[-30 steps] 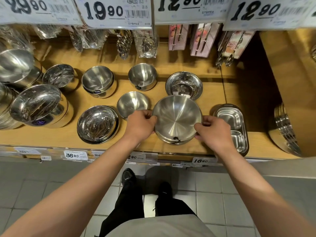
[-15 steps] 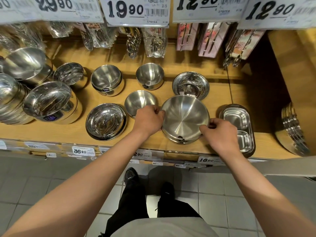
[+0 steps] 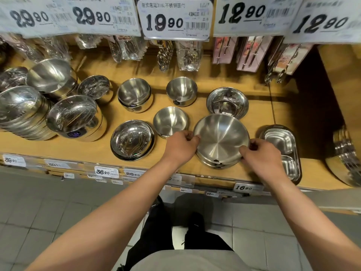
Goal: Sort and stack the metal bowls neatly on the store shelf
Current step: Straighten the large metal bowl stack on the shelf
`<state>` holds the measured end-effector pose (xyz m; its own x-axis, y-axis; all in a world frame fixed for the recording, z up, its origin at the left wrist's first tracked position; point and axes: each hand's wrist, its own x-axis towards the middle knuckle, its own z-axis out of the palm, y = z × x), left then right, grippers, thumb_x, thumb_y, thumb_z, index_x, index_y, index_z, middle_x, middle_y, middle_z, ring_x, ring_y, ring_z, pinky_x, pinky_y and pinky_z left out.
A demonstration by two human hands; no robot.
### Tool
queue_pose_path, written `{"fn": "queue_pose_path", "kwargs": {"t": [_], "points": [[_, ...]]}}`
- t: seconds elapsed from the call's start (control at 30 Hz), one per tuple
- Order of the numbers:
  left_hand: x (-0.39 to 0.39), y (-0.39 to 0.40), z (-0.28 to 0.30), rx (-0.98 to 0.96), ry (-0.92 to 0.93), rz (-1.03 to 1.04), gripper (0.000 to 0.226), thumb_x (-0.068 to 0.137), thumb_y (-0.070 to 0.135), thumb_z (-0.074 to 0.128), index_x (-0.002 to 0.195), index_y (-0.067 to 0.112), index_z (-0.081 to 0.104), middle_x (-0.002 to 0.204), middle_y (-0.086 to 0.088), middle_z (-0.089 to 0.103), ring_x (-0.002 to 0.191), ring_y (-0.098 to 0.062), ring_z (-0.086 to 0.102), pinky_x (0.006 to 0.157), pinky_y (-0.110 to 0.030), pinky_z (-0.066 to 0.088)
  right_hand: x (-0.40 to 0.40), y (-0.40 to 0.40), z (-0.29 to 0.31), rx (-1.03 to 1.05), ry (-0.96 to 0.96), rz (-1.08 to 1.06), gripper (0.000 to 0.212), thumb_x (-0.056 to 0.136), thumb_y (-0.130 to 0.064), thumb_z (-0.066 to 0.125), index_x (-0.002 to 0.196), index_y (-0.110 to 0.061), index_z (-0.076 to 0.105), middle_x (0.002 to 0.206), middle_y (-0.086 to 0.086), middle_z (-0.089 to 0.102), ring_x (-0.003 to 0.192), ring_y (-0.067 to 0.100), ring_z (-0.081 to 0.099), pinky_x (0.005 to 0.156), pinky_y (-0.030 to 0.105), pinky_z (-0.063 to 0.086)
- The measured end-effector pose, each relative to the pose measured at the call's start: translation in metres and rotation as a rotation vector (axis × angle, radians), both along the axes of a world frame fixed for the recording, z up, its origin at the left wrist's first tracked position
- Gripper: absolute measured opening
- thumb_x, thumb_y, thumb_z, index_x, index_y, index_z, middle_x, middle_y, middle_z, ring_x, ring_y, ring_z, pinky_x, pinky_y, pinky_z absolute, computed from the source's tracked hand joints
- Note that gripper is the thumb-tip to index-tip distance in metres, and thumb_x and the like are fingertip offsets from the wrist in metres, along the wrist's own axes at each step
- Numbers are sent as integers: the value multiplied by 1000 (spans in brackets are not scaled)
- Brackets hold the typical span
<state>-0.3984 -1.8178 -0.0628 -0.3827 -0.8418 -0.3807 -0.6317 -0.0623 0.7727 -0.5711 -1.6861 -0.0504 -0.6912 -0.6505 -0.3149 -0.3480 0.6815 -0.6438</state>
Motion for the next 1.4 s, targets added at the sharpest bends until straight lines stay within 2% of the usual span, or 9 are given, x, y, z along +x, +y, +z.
{"fn": "queue_pose_path", "kwargs": {"t": [0.1,0.3,0.47,0.7,0.8,0.97,1.1,1.23,1.4], "points": [[4,3,-4,-26,-10,-10,27,98,36,63,106,13,74,78,9,67,76,-9,64,54,-3,39,1,-3,1,30,8,0,21,88,-26,67,93,-6,68,85,11,69,87,33,62,69,35,42],[12,4,-7,-28,5,12,31,97,38,63,113,13,72,86,6,69,71,3,56,51,-3,36,6,-9,3,52,1,6,25,91,-26,66,108,-8,69,99,12,70,98,34,63,87,45,54],[19,7,-6,14,39,50,31,96,36,64,100,7,72,95,-11,74,79,-17,63,60,-16,42,7,-12,3,62,-15,29,20,91,-26,66,106,-12,67,97,9,67,95,32,62,85,44,53],[24,13,-8,56,51,59,32,94,38,66,110,12,72,100,-4,74,90,-18,67,70,-18,46,6,-3,-5,22,-90,13,12,89,-28,67,97,-18,67,91,2,71,88,23,63,71,37,45],[27,11,-9,202,185,132,33,94,40,66,115,15,73,101,0,75,92,-15,70,88,-33,59,2,-3,-8,-8,-140,-43,16,90,-33,68,100,-20,68,95,-1,73,93,23,66,78,38,48],[40,0,-16,278,260,386,24,97,30,64,97,7,71,84,-4,75,85,-22,73,94,-48,59,-12,-24,-6,-123,-229,-230,28,87,-43,68,108,-24,65,107,-4,71,101,22,65,87,39,52],[46,-12,-21,410,277,466,29,100,28,60,121,9,65,114,-14,73,100,-28,72,66,-29,63,-35,-58,-8,-182,-408,-343,29,88,-34,69,108,-12,69,101,7,72,90,25,64,79,40,53],[38,-26,-25,550,359,543,37,102,29,59,132,8,56,121,-8,68,100,-20,73,89,-30,60,-60,-91,-22,-181,-427,-427,23,91,-25,67,105,-7,66,106,16,73,91,29,68,79,43,57],[21,-36,-36,518,425,619,14,103,22,58,115,16,54,127,-7,64,92,-14,71,78,-26,62,-70,-106,-40,-169,-461,-453,40,93,-19,73,126,1,62,110,20,72,91,33,72,74,42,63]]}}
